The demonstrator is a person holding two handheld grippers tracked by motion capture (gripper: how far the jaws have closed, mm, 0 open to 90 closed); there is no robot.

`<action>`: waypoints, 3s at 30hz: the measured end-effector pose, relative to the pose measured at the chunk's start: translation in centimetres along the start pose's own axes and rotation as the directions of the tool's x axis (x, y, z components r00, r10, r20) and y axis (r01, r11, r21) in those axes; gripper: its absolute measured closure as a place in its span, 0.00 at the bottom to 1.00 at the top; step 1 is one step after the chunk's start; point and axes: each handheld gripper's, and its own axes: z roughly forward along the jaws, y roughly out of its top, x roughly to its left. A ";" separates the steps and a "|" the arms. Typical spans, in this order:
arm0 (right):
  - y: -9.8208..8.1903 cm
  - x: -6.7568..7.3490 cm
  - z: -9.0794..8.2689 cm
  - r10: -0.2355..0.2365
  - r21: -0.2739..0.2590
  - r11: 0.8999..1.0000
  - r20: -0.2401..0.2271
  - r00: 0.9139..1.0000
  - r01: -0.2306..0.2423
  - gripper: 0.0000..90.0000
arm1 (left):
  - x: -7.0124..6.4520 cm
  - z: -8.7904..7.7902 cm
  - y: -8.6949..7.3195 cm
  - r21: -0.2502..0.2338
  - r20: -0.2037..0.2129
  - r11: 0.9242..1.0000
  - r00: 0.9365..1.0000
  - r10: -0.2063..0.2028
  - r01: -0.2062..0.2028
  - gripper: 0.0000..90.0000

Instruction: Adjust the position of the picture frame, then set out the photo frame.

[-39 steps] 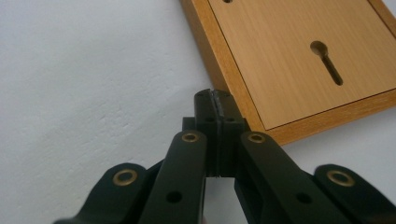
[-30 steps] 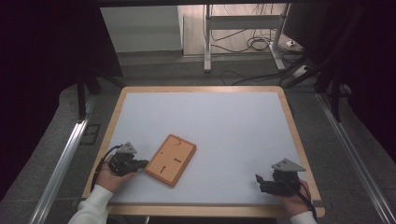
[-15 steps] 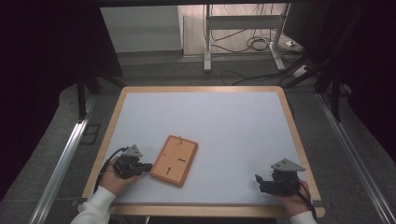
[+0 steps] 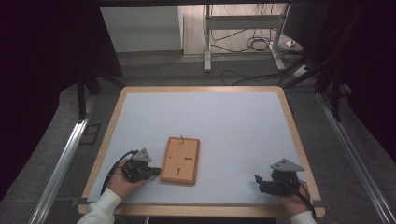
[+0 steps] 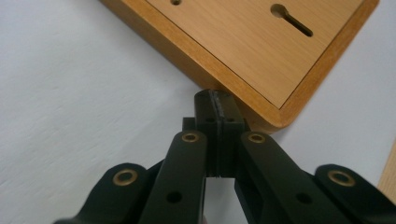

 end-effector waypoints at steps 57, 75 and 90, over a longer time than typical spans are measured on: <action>2.0 3.6 1.7 -0.092 -0.067 0.994 -0.117 0.989 0.085 0.11 | 1.4 -0.7 1.3 -0.150 -0.092 0.987 0.993 -0.072 0.057 0.37; 2.6 4.9 1.6 -0.121 -0.079 0.991 -0.153 0.981 0.110 0.12 | 2.4 0.7 5.7 -0.170 -0.054 0.985 0.998 -0.037 0.028 0.37; 3.2 5.6 1.7 -0.143 -0.110 0.986 -0.173 0.975 0.125 0.13 | 2.6 2.7 8.0 -0.150 -0.077 0.989 0.997 -0.015 0.004 0.48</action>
